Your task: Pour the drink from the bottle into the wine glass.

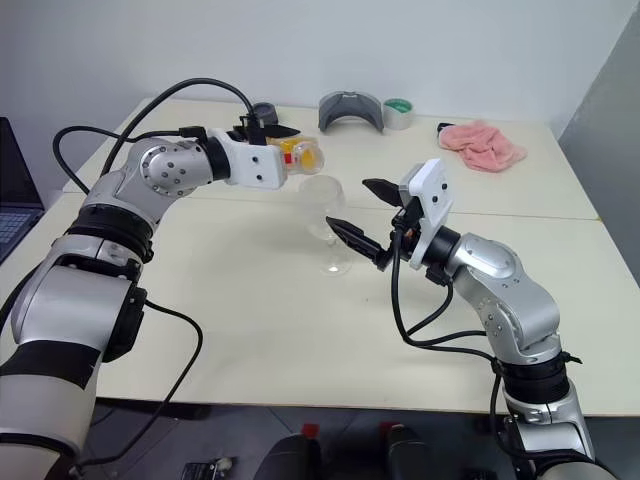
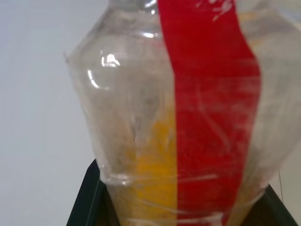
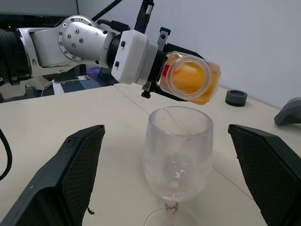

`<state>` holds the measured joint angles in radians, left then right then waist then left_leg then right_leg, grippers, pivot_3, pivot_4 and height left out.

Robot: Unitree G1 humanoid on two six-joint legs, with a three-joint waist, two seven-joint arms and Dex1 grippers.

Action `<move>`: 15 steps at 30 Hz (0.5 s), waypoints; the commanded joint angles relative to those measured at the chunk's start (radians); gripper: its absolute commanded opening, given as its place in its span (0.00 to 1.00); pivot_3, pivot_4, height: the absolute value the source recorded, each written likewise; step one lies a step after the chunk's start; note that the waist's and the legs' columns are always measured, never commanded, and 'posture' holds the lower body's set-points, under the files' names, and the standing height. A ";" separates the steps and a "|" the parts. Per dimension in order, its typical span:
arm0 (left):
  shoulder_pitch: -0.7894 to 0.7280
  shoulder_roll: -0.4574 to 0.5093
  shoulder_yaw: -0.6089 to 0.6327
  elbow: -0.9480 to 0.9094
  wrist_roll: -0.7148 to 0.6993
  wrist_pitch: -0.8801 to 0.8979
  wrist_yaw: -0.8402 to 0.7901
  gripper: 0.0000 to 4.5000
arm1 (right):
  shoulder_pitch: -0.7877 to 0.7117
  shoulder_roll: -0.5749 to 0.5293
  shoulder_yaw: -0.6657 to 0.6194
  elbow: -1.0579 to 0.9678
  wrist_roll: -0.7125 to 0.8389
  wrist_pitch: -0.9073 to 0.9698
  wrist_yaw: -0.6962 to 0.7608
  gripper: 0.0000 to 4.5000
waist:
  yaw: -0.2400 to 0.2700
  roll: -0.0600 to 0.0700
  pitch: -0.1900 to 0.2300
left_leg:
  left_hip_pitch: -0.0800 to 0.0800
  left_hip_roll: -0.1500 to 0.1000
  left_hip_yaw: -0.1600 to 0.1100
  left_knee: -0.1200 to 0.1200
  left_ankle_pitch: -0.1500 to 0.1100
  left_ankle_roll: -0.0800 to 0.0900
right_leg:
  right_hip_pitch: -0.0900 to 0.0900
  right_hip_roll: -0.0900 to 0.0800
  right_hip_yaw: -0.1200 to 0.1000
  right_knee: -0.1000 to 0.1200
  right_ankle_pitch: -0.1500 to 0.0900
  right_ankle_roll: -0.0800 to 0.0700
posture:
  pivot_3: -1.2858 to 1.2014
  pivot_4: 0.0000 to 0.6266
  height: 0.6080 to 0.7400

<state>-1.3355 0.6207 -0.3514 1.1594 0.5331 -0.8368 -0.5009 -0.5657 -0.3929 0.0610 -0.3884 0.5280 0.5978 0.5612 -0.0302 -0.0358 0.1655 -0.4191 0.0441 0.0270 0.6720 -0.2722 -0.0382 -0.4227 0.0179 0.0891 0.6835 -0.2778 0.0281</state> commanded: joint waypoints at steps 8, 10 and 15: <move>-0.093 0.038 -0.059 0.016 0.106 -0.039 0.141 0.37 | -0.033 0.009 -0.018 -0.013 -0.004 -0.014 -0.007 1.00 | 0.000 0.000 0.000 | 0.000 0.000 0.001 0.004 0.000 0.000 | 0.000 0.000 0.000 0.004 0.000 0.000 | 0.52 0.24 1.00; -0.098 0.040 -0.066 0.020 0.116 -0.040 0.151 0.37 | -0.036 0.010 -0.019 -0.009 -0.005 -0.014 -0.006 1.00 | 0.000 0.000 0.000 | 0.000 0.000 0.001 0.005 0.000 0.000 | 0.000 0.000 0.000 0.005 0.000 0.000 | 0.52 0.24 1.00; -0.110 0.045 -0.083 0.027 0.142 -0.042 0.173 0.37 | -0.044 0.010 -0.021 0.004 -0.008 -0.019 -0.003 1.00 | 0.000 0.000 0.000 | 0.000 -0.002 0.001 0.006 0.000 0.000 | 0.000 0.000 0.000 0.007 0.000 0.000 | 0.52 0.24 1.00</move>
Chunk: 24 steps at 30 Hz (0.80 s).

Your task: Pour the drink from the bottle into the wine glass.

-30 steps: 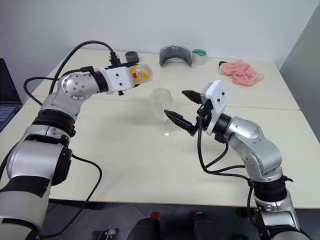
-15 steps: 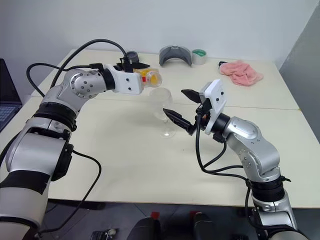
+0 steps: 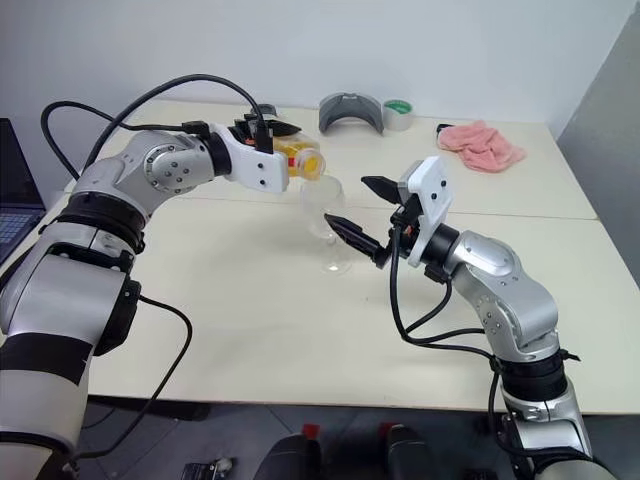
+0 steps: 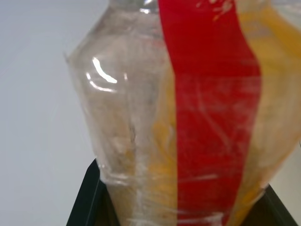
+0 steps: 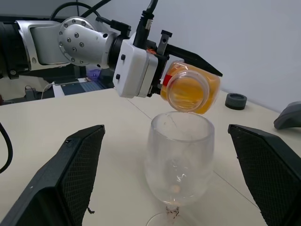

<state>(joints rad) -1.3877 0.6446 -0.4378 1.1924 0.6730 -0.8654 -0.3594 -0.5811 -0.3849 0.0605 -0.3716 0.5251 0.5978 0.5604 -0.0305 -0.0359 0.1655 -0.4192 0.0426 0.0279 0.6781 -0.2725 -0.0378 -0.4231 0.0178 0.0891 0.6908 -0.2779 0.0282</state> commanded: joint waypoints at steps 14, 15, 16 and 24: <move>-0.105 0.035 -0.042 0.011 0.064 -0.017 0.098 0.37 | -0.025 0.009 -0.023 -0.015 -0.007 -0.020 -0.006 1.00 | 0.000 0.000 0.000 | 0.000 0.000 0.000 0.000 0.000 0.000 | -0.001 0.000 0.000 0.001 0.000 0.000 | 0.52 0.24 1.00; -0.108 0.036 -0.044 0.014 0.066 -0.017 0.101 0.37 | -0.025 0.010 -0.024 -0.015 -0.007 -0.019 -0.006 1.00 | 0.000 0.000 0.000 | 0.000 -0.001 0.000 0.000 0.000 0.000 | -0.001 0.000 0.000 0.001 0.000 0.000 | 0.52 0.24 1.00; -0.112 0.037 -0.047 0.016 0.071 -0.017 0.106 0.37 | -0.024 0.011 -0.024 -0.015 -0.007 -0.019 -0.006 1.00 | 0.000 0.000 0.000 | 0.000 -0.002 0.000 0.000 0.000 0.000 | -0.001 0.000 0.000 0.002 0.000 0.000 | 0.52 0.24 1.00; -0.135 0.040 -0.068 0.031 0.096 -0.013 0.138 0.37 | -0.024 0.012 -0.027 -0.019 -0.008 -0.014 -0.007 1.00 | 0.000 0.000 0.000 | 0.000 -0.002 0.000 0.001 0.000 0.000 | -0.001 0.000 0.000 0.003 0.000 0.000 | 0.52 0.24 1.00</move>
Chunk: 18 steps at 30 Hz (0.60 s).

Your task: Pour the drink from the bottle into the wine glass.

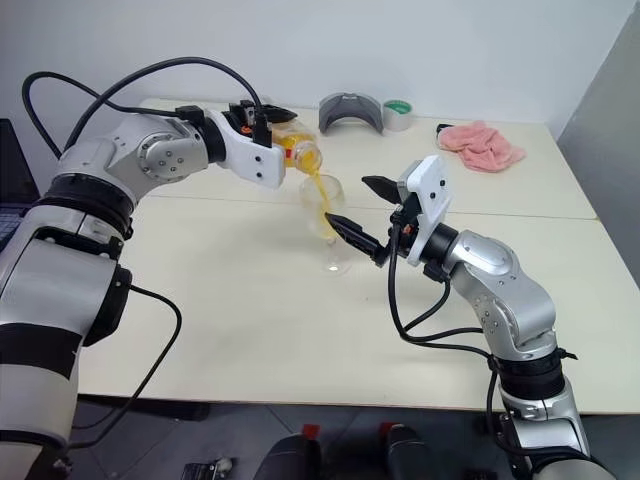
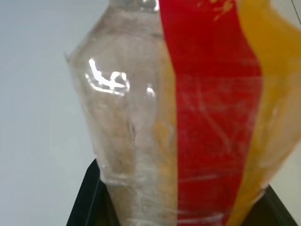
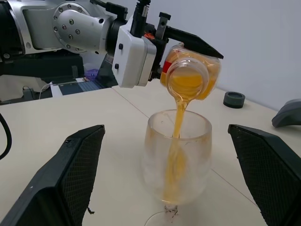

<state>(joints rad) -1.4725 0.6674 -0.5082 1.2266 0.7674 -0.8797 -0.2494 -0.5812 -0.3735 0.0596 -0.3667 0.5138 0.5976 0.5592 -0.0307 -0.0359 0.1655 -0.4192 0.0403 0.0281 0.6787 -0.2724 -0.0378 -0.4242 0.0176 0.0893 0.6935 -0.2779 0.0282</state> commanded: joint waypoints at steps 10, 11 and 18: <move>-0.068 0.017 -0.019 0.013 0.028 0.010 0.062 0.37 | -0.024 0.002 -0.027 -0.020 0.004 -0.014 -0.005 1.00 | 0.000 0.000 0.000 | 0.000 -0.002 0.000 0.000 0.000 0.000 | -0.001 0.000 0.000 0.002 0.000 0.000 | 0.52 0.24 1.00; -0.069 0.017 -0.021 0.015 0.029 0.009 0.064 0.37 | -0.024 0.002 -0.027 -0.019 0.003 -0.015 -0.005 1.00 | 0.000 0.000 0.000 | 0.000 -0.002 0.000 0.000 0.000 0.000 | -0.001 0.000 0.000 0.002 0.000 0.000 | 0.52 0.24 1.00; -0.076 0.023 -0.031 0.020 0.040 0.008 0.075 0.37 | -0.026 0.004 -0.024 -0.014 -0.001 -0.020 -0.002 1.00 | 0.000 0.000 0.000 | 0.000 -0.002 0.000 0.001 0.000 0.000 | -0.001 0.000 0.000 0.002 0.000 0.000 | 0.52 0.24 1.00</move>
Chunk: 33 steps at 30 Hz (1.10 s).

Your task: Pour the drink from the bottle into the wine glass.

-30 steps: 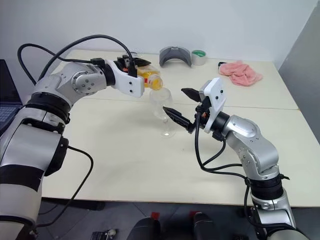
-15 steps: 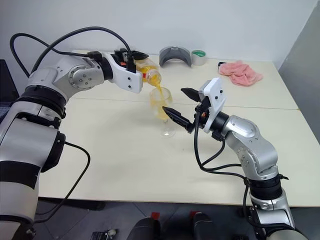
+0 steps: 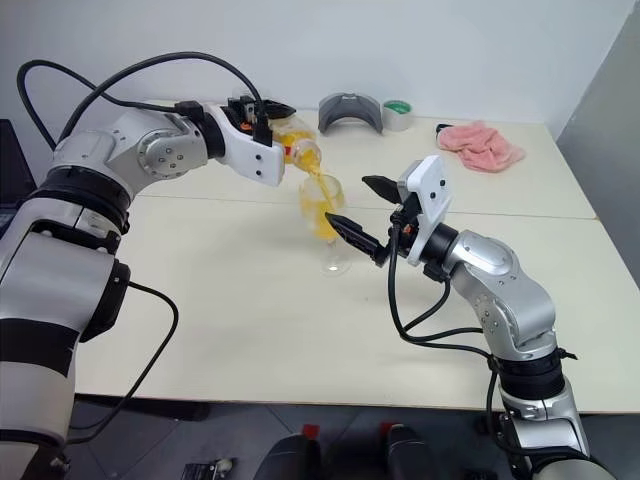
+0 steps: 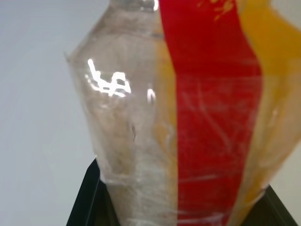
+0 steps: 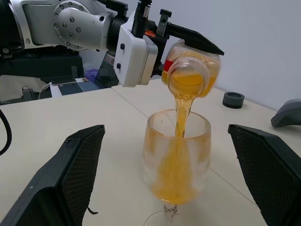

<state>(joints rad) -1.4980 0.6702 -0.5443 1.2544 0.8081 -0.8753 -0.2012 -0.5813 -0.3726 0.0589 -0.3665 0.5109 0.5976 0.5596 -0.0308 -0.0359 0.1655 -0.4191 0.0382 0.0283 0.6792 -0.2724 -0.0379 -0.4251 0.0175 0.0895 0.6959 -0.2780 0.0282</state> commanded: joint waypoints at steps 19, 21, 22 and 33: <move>-0.062 0.020 -0.003 -0.001 0.010 0.001 0.046 0.37 | -0.016 0.009 -0.026 -0.033 0.002 -0.011 -0.012 1.00 | 0.000 0.000 0.000 | 0.000 0.000 0.000 0.000 0.000 0.000 | 0.000 0.000 0.000 0.000 0.000 0.000 | 0.52 0.24 1.00; -0.061 0.020 -0.001 -0.001 0.008 0.000 0.045 0.37 | -0.014 0.010 -0.024 -0.034 0.002 -0.011 -0.012 1.00 | 0.000 0.000 0.000 | 0.000 0.000 0.000 0.000 0.000 0.000 | 0.000 0.000 0.000 0.000 0.000 0.000 | 0.52 0.24 1.00; -0.061 0.020 -0.001 -0.001 0.007 0.000 0.044 0.37 | -0.013 0.010 -0.023 -0.034 0.003 -0.011 -0.012 1.00 | 0.000 0.000 0.000 | 0.000 0.000 0.000 0.000 0.000 0.000 | 0.000 0.000 0.000 0.000 0.000 0.000 | 0.52 0.24 1.00; -0.004 -0.017 0.110 -0.011 -0.176 -0.010 -0.137 0.37 | -0.007 0.017 -0.015 -0.036 0.000 -0.015 -0.011 1.00 | 0.000 0.000 0.000 | 0.000 0.000 0.000 0.000 0.000 0.000 | 0.000 0.000 0.000 0.001 0.000 0.000 | 0.52 0.24 1.00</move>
<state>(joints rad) -1.4986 0.6548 -0.4820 1.2655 0.6978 -0.8830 -0.3061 -0.5798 -0.3561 0.0594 -0.3665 0.5023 0.5976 0.5479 -0.0308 -0.0359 0.1655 -0.4190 0.0379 0.0285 0.6797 -0.2723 -0.0380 -0.4251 0.0171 0.0895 0.6965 -0.2780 0.0282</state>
